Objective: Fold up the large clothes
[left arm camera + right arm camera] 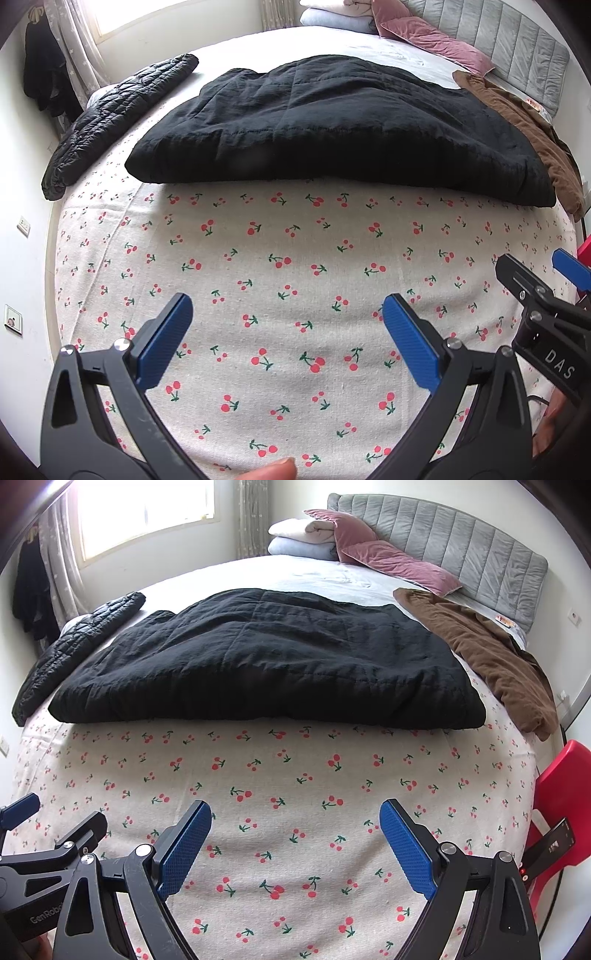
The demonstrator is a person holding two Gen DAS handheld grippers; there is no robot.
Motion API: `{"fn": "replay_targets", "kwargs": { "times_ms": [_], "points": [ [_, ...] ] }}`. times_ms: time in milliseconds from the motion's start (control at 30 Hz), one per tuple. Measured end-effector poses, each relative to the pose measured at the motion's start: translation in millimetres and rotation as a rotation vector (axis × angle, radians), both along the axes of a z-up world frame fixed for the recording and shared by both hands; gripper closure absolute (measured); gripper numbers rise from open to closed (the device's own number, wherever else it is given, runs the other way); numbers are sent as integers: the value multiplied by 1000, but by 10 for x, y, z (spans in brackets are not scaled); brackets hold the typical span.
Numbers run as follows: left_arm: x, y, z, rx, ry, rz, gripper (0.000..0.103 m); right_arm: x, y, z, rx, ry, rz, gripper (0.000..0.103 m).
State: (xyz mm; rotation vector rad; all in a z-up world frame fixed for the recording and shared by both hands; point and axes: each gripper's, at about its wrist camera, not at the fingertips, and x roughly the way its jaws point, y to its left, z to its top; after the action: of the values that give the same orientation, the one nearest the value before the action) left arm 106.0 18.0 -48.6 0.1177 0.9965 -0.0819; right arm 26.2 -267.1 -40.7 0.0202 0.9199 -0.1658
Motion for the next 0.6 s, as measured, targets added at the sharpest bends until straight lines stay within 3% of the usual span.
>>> {"fn": "replay_targets", "kwargs": {
  "times_ms": [600],
  "points": [
    [57,-116,-192,-4,21,-20,1,18,-59,-205,-43,45,-50,9]
  ]
}}
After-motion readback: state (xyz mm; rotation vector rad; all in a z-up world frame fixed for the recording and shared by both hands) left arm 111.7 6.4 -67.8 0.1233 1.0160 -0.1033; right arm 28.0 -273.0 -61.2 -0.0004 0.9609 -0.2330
